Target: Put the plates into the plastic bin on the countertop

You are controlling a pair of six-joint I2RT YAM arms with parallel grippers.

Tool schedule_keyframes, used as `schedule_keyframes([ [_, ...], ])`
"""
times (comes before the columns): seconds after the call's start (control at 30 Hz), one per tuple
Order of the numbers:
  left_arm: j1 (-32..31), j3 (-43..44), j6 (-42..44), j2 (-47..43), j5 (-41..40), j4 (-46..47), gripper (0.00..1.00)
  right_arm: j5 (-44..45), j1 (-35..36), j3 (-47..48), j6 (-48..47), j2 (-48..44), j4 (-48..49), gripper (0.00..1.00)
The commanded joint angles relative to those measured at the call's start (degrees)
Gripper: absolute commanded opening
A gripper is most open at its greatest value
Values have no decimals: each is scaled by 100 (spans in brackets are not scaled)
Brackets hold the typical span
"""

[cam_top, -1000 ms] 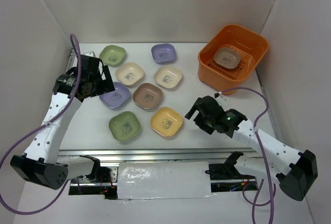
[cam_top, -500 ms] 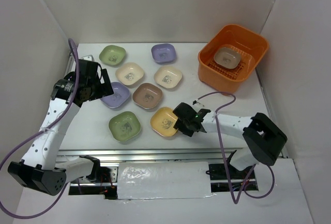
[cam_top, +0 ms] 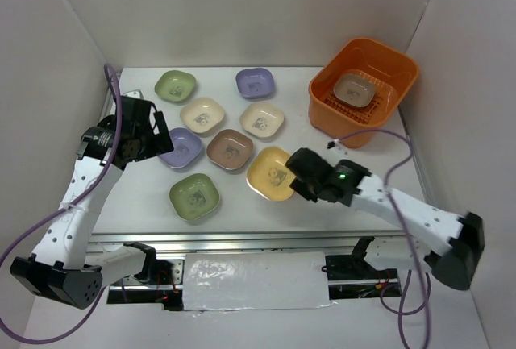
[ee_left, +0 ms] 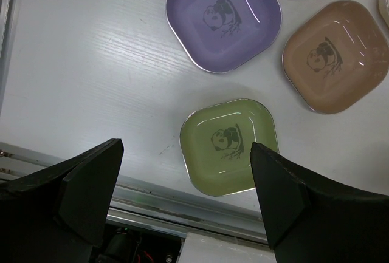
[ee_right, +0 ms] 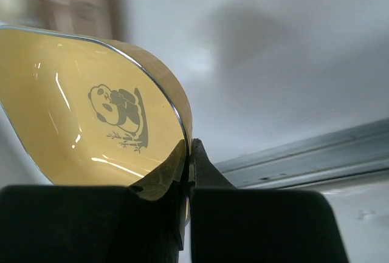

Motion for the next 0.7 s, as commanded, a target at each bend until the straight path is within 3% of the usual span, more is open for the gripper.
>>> schedule_keyframes([
  [0.0,32,284,-104,-162,-97,92,99,745,-277,855,-232,-992,-903,0],
  [0.1,40,257,-191,-136,-106,189,99,167,-1959,1251,-2075,-1380,272,0],
  [0.17,40,249,-227,-75,-54,215,99,-237,-2789,1392,-3369,-1162,976,0],
  [0.3,40,188,-148,66,104,329,99,-1387,-4766,2364,-4600,529,1340,0],
  [0.5,5,-50,-156,155,280,444,99,-1663,-5587,4017,-5130,2536,1375,0],
  [0.67,-21,-358,-112,5,149,532,99,-1926,-6158,4686,-4946,3180,1717,0],
])
